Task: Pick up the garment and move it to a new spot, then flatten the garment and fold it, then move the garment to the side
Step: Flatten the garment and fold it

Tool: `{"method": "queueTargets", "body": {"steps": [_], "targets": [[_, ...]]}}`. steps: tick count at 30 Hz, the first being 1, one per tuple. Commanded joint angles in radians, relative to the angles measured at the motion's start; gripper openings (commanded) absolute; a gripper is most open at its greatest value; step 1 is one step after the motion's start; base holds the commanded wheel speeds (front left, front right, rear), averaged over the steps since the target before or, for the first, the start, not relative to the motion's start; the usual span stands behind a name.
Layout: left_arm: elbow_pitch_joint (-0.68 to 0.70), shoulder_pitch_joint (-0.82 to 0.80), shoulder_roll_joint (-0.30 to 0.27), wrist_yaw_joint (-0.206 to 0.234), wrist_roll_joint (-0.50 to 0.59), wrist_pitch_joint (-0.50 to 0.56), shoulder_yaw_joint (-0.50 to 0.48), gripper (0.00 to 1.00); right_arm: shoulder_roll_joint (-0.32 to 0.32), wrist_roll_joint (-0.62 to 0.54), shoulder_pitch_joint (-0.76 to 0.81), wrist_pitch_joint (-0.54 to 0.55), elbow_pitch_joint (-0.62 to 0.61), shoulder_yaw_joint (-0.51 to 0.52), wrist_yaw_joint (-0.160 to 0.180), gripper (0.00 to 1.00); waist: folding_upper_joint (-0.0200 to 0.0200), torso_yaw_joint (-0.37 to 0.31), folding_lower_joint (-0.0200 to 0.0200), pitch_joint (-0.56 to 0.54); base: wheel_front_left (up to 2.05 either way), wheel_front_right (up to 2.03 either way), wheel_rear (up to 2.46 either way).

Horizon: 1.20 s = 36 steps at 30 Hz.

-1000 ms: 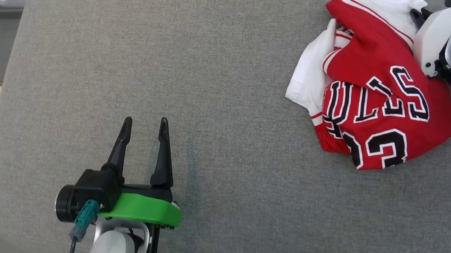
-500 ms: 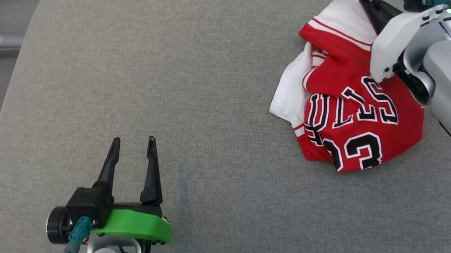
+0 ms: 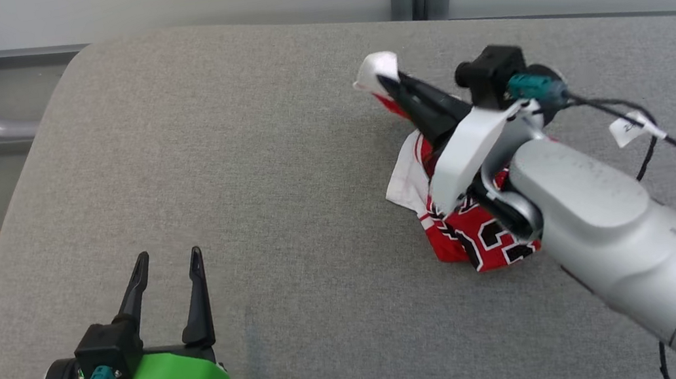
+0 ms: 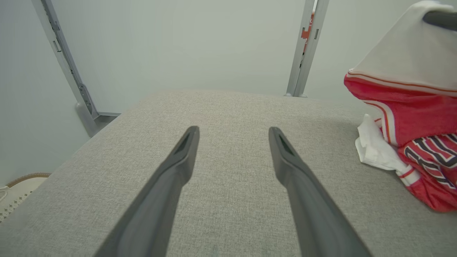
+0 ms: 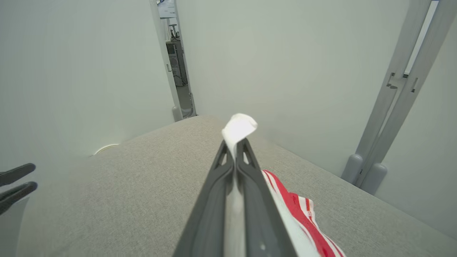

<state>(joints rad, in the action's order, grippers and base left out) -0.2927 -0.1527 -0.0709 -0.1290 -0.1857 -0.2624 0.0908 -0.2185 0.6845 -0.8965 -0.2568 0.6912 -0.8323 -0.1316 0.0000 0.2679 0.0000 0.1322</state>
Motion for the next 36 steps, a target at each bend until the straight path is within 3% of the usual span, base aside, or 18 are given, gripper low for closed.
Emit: {"method": "queueTargets", "body": {"steps": [1,10,16,17,18,19,20,26,36], "targets": [[0.006,0.014,-0.005,-0.002,0.004,-0.003,-0.010,1.00,0.012,0.009,0.033,-0.005,-0.024,-0.018,0.002,0.00,0.0000,-0.003,0.0000,-0.016,0.00,0.00,0.00],[0.018,0.037,0.000,-0.002,0.016,-0.003,-0.032,1.00,0.097,0.037,0.192,-0.007,-0.144,-0.175,0.002,0.00,0.0000,0.012,0.0000,-0.022,0.00,0.00,0.00],[0.016,0.040,0.005,-0.002,0.021,-0.003,-0.035,1.00,0.137,0.078,0.286,-0.007,-0.127,-0.247,0.002,0.00,0.0000,0.016,0.0000,-0.025,0.00,0.00,0.00],[0.014,0.042,0.006,-0.002,0.022,-0.003,-0.035,1.00,0.142,0.087,0.298,-0.008,-0.121,-0.254,0.002,0.11,0.0000,0.016,0.0000,-0.027,0.00,0.00,0.00],[0.014,0.043,0.007,-0.002,0.023,-0.003,-0.037,1.00,0.145,0.090,0.304,-0.008,-0.118,-0.260,0.002,0.32,0.0000,0.015,0.0000,-0.028,0.00,0.00,0.00],[0.013,0.044,0.007,-0.002,0.023,-0.003,-0.039,1.00,0.149,0.095,0.310,-0.008,-0.118,-0.263,0.002,0.79,0.0000,0.013,0.0000,-0.028,0.00,0.00,0.00],[0.013,0.044,0.008,-0.002,0.023,-0.003,-0.041,1.00,0.151,0.098,0.313,-0.009,-0.119,-0.264,0.002,1.00,0.0000,0.011,0.0000,-0.029,0.00,0.00,0.00],[0.015,0.053,0.007,-0.002,0.031,-0.003,-0.054,1.00,0.125,0.059,0.285,-0.008,-0.162,-0.159,0.002,1.00,0.0000,-0.015,0.0000,-0.042,0.00,0.00,0.00],[0.025,0.068,0.008,-0.002,0.039,-0.003,-0.069,1.00,-0.021,-0.036,0.327,-0.008,-0.210,0.146,0.001,1.00,0.0000,-0.053,0.0000,-0.057,0.00,0.00,0.00]]}}
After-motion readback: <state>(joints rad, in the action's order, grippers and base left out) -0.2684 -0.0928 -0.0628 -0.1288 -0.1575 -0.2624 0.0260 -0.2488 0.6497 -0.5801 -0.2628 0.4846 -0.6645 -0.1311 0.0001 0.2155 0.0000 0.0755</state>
